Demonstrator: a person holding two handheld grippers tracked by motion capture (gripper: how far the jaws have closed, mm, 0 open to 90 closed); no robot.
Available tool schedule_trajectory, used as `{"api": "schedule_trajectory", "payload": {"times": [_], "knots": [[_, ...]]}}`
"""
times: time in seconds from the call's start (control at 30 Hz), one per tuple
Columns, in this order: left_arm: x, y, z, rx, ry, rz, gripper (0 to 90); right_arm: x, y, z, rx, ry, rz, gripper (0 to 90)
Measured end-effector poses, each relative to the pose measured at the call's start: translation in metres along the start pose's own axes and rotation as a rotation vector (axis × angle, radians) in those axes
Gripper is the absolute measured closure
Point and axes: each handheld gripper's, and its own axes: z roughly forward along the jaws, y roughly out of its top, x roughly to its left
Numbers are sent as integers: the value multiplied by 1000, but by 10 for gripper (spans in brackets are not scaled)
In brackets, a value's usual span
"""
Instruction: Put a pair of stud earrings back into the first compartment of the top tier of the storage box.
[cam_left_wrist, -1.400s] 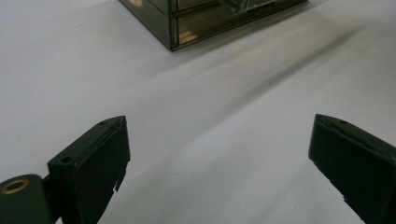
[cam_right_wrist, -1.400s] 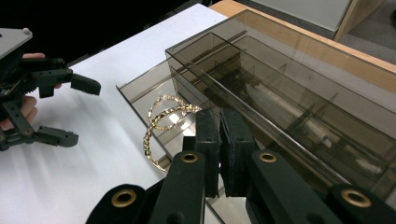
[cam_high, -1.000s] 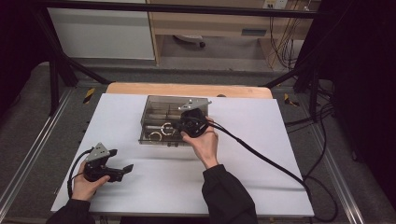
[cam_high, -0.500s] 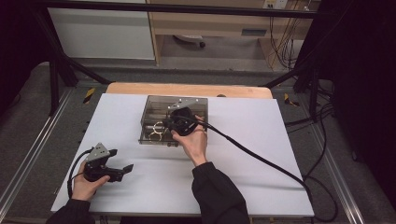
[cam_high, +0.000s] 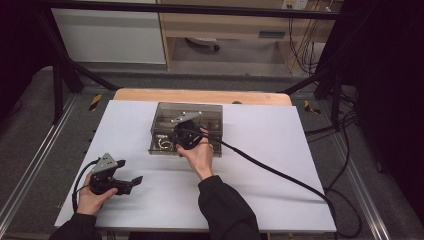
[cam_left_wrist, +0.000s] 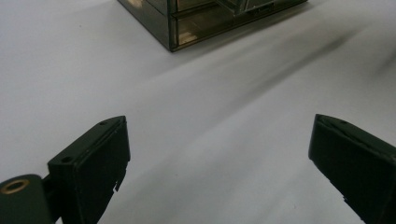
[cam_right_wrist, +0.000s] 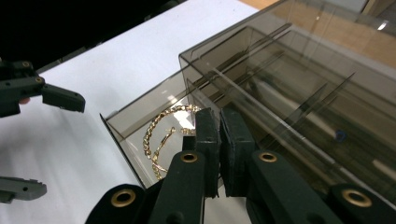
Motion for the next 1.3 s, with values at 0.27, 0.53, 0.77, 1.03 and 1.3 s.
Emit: {"api": "schedule_trajectory", "payload": {"times": [0.27,0.53,0.77,1.03,1.3], "knots": [[0,0,0,2,0,1,50,2,-2,-3,-7,-4,-30,800],[0,0,0,2,2,2,50,-2,-2,-44,-75,-13,-37,579],[0,0,1,3,3,1,50,-16,-17,-75,-115,-38,-15,366],[0,0,1,6,4,2,50,-38,-40,-109,-147,-61,24,147],[-1,0,2,12,4,2,50,-63,-83,-137,-131,-99,51,49]]}}
